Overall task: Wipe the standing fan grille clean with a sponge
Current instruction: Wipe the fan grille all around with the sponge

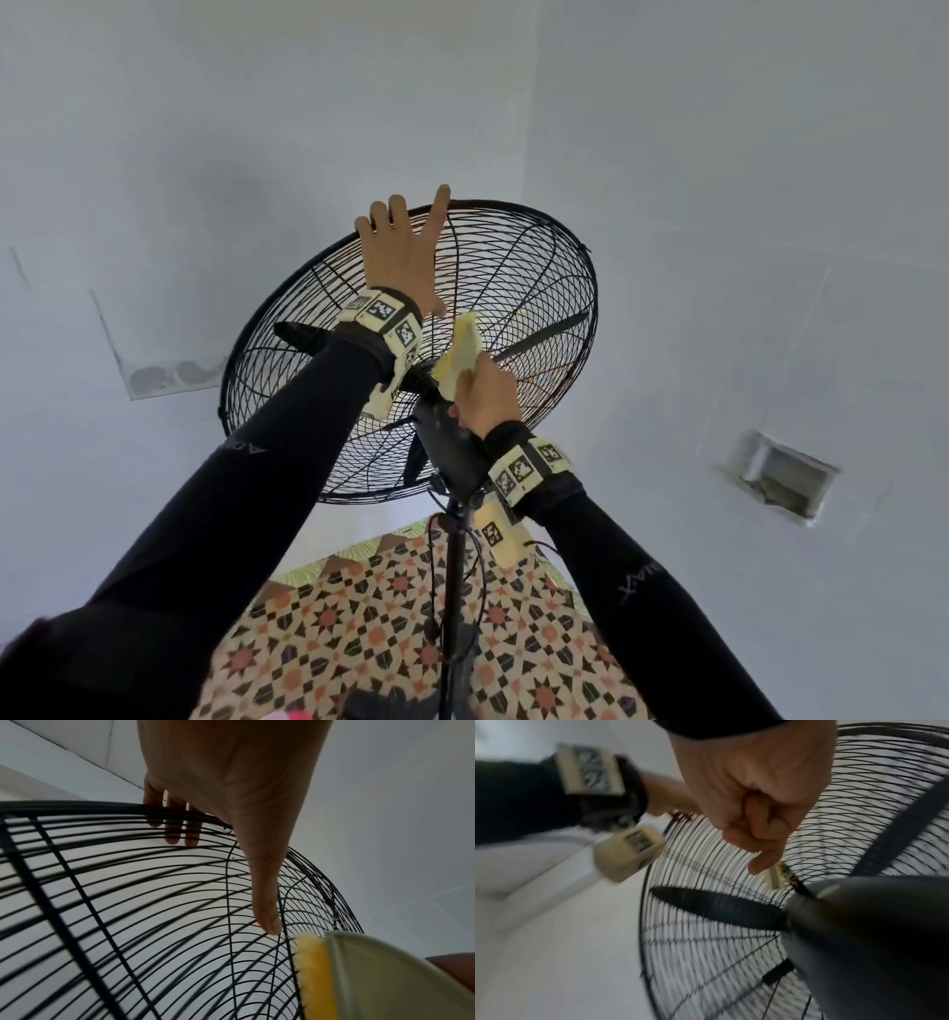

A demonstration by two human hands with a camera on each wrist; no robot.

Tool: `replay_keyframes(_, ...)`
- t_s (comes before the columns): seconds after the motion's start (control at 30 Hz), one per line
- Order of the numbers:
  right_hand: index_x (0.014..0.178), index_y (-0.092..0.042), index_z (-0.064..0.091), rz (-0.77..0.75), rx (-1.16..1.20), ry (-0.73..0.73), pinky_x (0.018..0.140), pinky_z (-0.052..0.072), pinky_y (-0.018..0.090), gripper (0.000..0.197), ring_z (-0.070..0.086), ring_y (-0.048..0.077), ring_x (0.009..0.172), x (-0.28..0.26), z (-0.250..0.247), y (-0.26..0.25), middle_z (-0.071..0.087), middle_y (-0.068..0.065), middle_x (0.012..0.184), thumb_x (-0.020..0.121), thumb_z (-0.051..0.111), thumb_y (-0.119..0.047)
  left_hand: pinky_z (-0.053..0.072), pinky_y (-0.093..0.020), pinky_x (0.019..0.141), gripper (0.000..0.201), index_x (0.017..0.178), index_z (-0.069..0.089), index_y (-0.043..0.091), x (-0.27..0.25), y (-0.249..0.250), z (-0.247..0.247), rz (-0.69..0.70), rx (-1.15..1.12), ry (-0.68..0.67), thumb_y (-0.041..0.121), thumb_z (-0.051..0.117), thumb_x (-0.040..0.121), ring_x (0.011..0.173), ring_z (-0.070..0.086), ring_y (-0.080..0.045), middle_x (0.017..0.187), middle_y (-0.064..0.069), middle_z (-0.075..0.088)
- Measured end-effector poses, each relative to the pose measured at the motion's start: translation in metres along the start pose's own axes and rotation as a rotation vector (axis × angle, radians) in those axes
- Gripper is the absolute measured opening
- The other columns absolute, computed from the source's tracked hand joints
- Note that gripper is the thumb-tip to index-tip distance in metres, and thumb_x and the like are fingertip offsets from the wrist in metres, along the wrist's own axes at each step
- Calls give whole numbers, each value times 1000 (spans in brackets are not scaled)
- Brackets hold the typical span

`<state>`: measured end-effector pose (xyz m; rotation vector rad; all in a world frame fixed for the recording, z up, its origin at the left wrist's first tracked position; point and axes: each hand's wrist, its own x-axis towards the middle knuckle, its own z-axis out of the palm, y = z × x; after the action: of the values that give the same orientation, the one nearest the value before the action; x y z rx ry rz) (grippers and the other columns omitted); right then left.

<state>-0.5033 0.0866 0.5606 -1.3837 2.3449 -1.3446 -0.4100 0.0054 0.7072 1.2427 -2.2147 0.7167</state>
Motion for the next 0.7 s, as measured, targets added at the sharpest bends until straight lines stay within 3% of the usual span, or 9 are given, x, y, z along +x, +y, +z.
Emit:
replay_keyframes(0.13,124,-2,49,171,4,237,87,57,42,30,67,37,98,1,-15,8,66,23,112,105,40,-23,32,-56,112,154,162,-17,31,-6,1,-5,24,5,1,72,89,59,137,37,-43,152,-26,31)
replay_keyframes(0.2,126,-2,48,155,30,225,84,60,44,30,69,40,94,-1,-12,3,66,26,112,105,39,-22,32,-57,113,153,162,-16,31,-6,5,-7,28,-13,-10,70,90,59,137,37,-43,152,-25,31)
replay_keyframes(0.3,116,-3,49,-23,20,75,70,62,47,21,71,39,81,-12,-1,-2,67,23,106,106,42,-21,31,-57,113,153,163,-16,31,-4,2,-7,16,-16,-19,70,90,60,138,36,-44,153,-25,30)
replay_keyframes(0.37,113,-3,49,-56,-36,107,69,56,42,21,68,40,85,-17,-10,4,67,25,102,105,43,-22,31,-57,113,152,163,-15,29,-5,-2,-5,26,-30,-12,71,89,60,137,36,-44,152,-25,30)
replay_keyframes(0.43,122,-1,49,61,-65,215,75,47,37,28,63,42,100,-13,-22,10,65,27,110,105,42,-22,32,-57,112,152,164,-11,25,-9,-3,-3,41,-37,24,72,88,59,135,38,-43,150,-25,33)
replay_keyframes(0.53,143,0,35,236,-21,218,92,50,42,45,58,42,117,-7,-24,2,59,28,129,104,46,-22,35,-55,110,150,163,-1,10,-17,0,0,41,-51,89,74,87,59,130,43,-40,146,-22,39)
replay_keyframes(0.6,141,-1,35,149,-35,165,87,53,43,43,62,43,111,-10,-12,-6,60,28,125,104,48,-18,36,-54,110,145,161,9,6,-20,-3,3,31,-75,103,73,87,59,129,44,-39,145,-20,41)
replay_keyframes(0.7,126,0,46,-50,-55,116,69,53,36,27,67,43,92,-23,2,-2,66,28,109,104,47,-17,34,-57,110,137,158,18,10,-21,-12,8,4,-143,121,69,90,57,130,43,-41,147,-19,40)
